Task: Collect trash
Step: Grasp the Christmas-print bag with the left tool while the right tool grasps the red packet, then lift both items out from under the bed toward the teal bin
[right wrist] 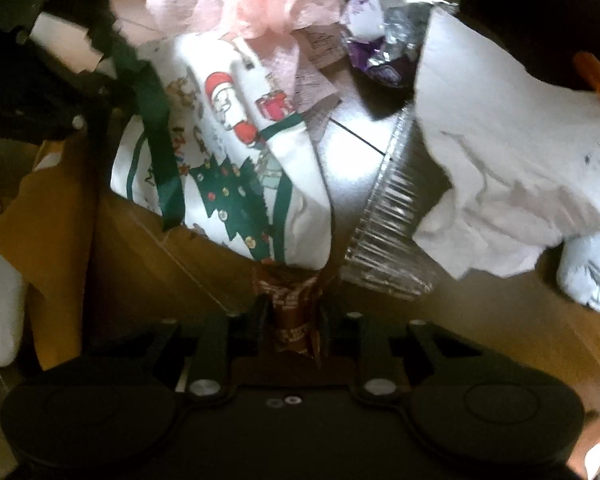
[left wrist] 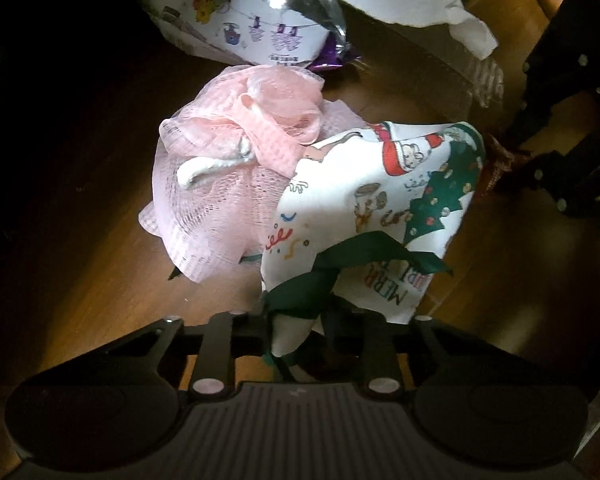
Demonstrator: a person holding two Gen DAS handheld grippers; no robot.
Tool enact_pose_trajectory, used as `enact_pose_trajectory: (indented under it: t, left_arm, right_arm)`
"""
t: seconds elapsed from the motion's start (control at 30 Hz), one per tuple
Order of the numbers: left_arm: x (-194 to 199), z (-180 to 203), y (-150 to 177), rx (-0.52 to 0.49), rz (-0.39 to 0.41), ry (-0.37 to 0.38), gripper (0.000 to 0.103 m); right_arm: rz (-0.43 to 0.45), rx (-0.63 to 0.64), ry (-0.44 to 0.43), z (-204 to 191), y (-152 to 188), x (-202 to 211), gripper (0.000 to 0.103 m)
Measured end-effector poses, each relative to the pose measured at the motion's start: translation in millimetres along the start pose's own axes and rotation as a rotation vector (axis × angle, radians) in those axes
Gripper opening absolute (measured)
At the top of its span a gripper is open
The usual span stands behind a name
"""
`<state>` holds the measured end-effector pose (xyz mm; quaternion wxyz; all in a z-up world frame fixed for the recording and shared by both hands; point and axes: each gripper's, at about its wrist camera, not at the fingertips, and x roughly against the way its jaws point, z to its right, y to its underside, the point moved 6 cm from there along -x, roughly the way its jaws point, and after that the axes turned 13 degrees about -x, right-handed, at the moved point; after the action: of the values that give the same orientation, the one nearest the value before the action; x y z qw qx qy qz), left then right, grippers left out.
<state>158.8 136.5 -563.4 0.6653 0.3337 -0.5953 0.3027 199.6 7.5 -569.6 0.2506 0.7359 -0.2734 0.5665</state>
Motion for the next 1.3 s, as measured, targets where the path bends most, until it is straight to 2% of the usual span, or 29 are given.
enact_pose_trajectory:
  t: [0.13,0.27,0.47,0.6,0.83,0.97,1.13,1.3]
  left_arm:
    - [14,4,-1,-0.024,0.006,0.01,0.014]
    - [31,9,-2,-0.071,0.005,0.02,0.013]
    - [70,23,-11,-0.149,0.028,-0.015,0.01]
    - [99,35,-12,-0.207,0.039,-0.055,0.009]
    - [180,48,-25,-0.2,0.106,-0.11,0.009]
    - [233,56,-34,-0.152,0.164,-0.159,0.009]
    - [304,68,-48,-0.067,0.274,-0.227,0.009]
    - [374,85,-67,-0.009,0.39,-0.299,0.009]
  right_arm:
    - [-0.016,-0.003,0.003,9,7,15,0.023]
    - [-0.027,-0.053,-0.008,11,13,41,0.023]
    - [0.049,-0.104,0.019,10,14,100,0.023]
    - [0.131,-0.119,0.045,11,18,141,0.023]
    - [0.286,-0.192,0.075,11,24,216,0.023]
    - [0.387,-0.244,0.07,19,38,273,0.023]
    - [0.572,-0.239,0.11,31,53,351,0.023]
    - [0.736,-0.257,0.136,48,84,437,0.023]
